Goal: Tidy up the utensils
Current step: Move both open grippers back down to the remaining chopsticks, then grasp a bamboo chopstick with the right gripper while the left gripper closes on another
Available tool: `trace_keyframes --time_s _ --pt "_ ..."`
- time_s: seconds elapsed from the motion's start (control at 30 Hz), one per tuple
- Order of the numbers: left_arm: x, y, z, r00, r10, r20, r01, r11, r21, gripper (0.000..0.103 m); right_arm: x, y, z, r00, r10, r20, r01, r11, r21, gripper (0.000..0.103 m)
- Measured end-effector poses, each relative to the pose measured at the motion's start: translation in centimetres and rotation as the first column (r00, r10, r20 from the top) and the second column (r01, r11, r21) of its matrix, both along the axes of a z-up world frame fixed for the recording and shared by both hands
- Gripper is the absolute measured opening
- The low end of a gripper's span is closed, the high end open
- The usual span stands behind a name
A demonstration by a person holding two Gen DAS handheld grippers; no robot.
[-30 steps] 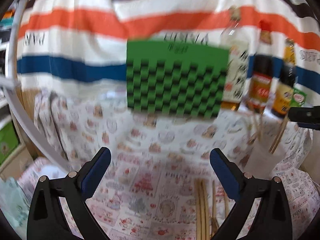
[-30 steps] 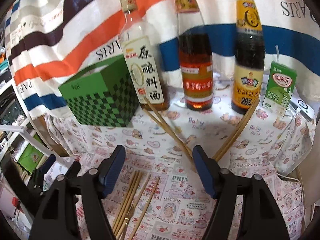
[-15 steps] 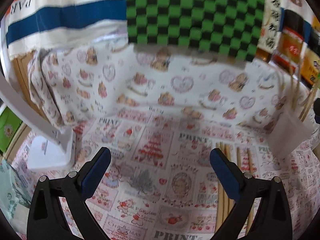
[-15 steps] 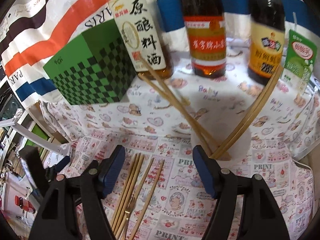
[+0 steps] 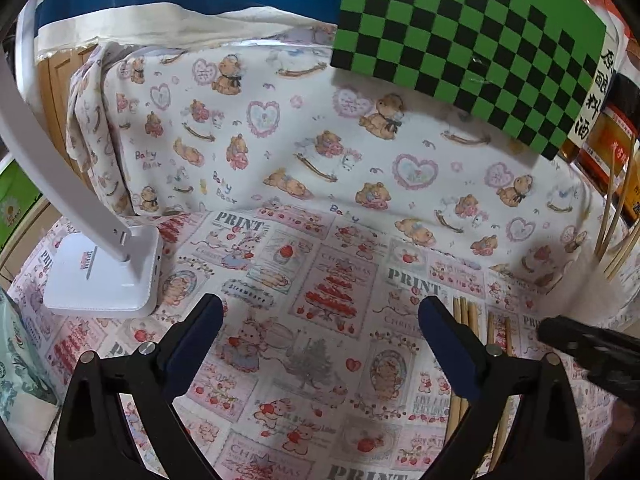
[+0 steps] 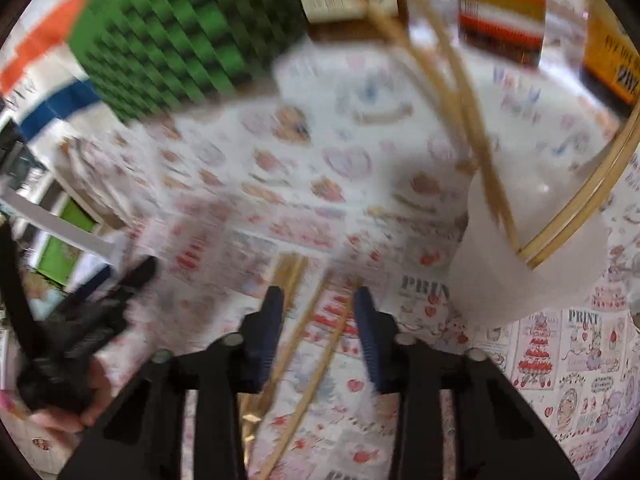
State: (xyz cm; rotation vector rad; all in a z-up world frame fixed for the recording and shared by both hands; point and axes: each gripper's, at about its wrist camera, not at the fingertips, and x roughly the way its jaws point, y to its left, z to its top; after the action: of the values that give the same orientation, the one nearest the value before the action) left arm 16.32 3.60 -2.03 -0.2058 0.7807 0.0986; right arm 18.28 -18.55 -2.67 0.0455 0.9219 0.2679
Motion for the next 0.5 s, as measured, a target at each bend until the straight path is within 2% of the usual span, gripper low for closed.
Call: trace_keyframes --time_s 0.03,0.1,0.2,0.33,0.5 --pt "0.1 -0.2 -0.1 1.000 -0.007 0.002 0.007 1.000 0.005 0.096 0.3 -0.1 -0.5 1.000 -0.014 0.002 0.014 1.000 -0.015 0.020" --pt "0.2 -0.4 -0.3 1.000 -0.017 0.000 0.017 1.000 0.006 0.096 0.9 -0.1 -1.6 0.999 -0.039 -0.009 0.039 0.999 -0.033 0.019" --pt "0.0 -1.2 -0.2 1.000 -0.027 -0.002 0.028 1.000 0.011 0.095 1.5 0.1 -2.7 0.999 -0.021 -0.043 0.020 1.000 -0.009 0.019" --pt "-0.4 -3.0 0.2 0.998 -0.055 0.018 0.055 0.997 0.050 0.093 1.7 0.7 -3.5 0.998 -0.015 -0.061 0.014 1.000 -0.019 0.019" --pt "0.1 -2.8 -0.2 0.999 -0.045 0.004 0.044 0.999 0.011 0.091 1.6 0.9 -3.7 0.999 -0.023 -0.029 0.022 0.999 -0.039 0.014"
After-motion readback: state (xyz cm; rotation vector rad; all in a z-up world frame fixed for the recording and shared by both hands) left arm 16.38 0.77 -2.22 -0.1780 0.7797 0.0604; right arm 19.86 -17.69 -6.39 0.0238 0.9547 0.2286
